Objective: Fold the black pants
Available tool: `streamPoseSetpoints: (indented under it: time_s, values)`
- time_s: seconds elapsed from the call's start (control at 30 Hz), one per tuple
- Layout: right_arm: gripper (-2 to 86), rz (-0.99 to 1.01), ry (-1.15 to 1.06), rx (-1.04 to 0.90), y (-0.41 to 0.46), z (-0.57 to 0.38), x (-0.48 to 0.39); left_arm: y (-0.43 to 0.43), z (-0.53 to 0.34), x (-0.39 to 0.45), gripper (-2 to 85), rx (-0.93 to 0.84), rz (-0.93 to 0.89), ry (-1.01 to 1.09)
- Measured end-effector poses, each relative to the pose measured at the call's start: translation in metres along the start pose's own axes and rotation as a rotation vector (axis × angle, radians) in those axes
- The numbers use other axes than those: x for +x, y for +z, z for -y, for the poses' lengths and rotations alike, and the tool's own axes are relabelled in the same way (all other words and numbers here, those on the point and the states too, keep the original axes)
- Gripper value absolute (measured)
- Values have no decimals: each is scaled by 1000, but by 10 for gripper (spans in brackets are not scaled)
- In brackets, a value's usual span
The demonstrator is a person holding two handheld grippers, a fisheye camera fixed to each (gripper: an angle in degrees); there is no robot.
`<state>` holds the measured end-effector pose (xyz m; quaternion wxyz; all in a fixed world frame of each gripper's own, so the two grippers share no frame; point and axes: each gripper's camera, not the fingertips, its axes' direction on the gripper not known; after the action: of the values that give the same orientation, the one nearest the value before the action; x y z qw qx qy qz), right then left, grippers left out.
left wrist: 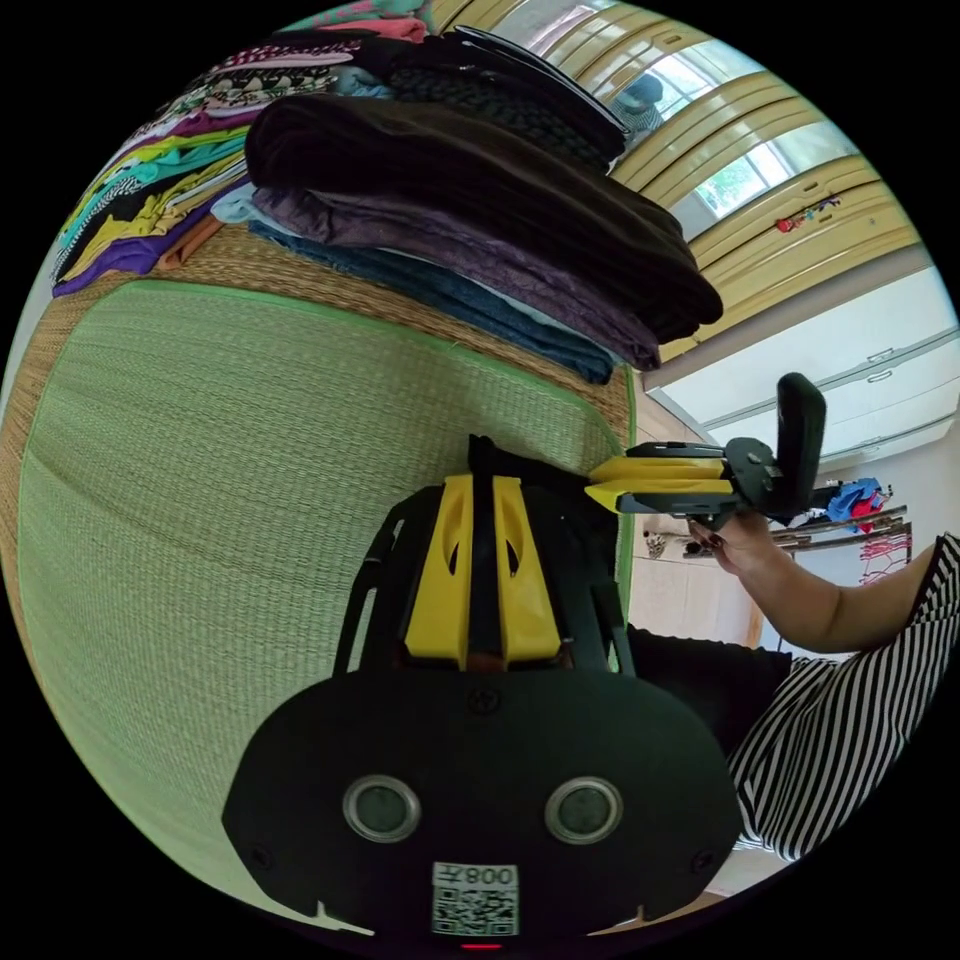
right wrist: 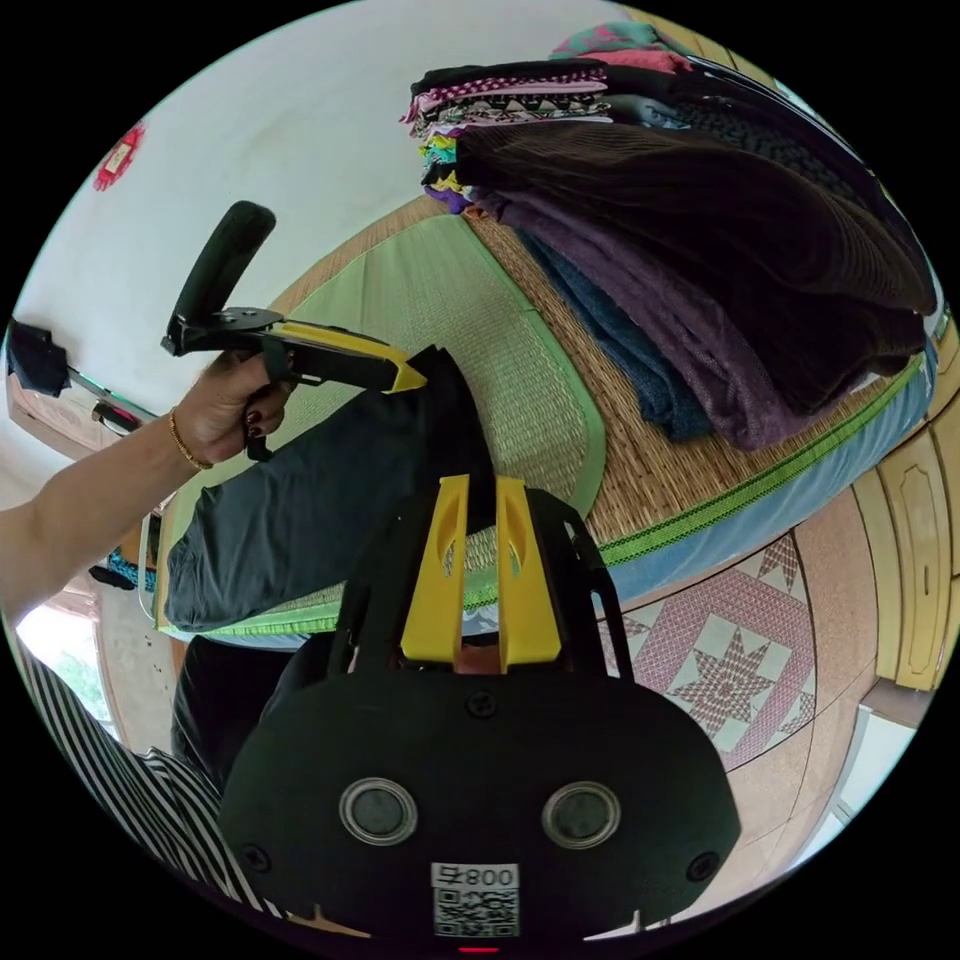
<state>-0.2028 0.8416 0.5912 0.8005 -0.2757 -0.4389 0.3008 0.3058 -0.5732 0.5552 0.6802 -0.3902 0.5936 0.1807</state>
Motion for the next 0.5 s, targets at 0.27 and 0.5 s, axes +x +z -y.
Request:
streamPoseSetpoints:
  time_s: [0.27,0.5]
  values:
    - [18,117,29,1,9,-4,34,-11,4,21,31,-1,-10,26]
    - [76,257,0,80,-1,-2,56,-25,-5,39,32,7,-26,83]
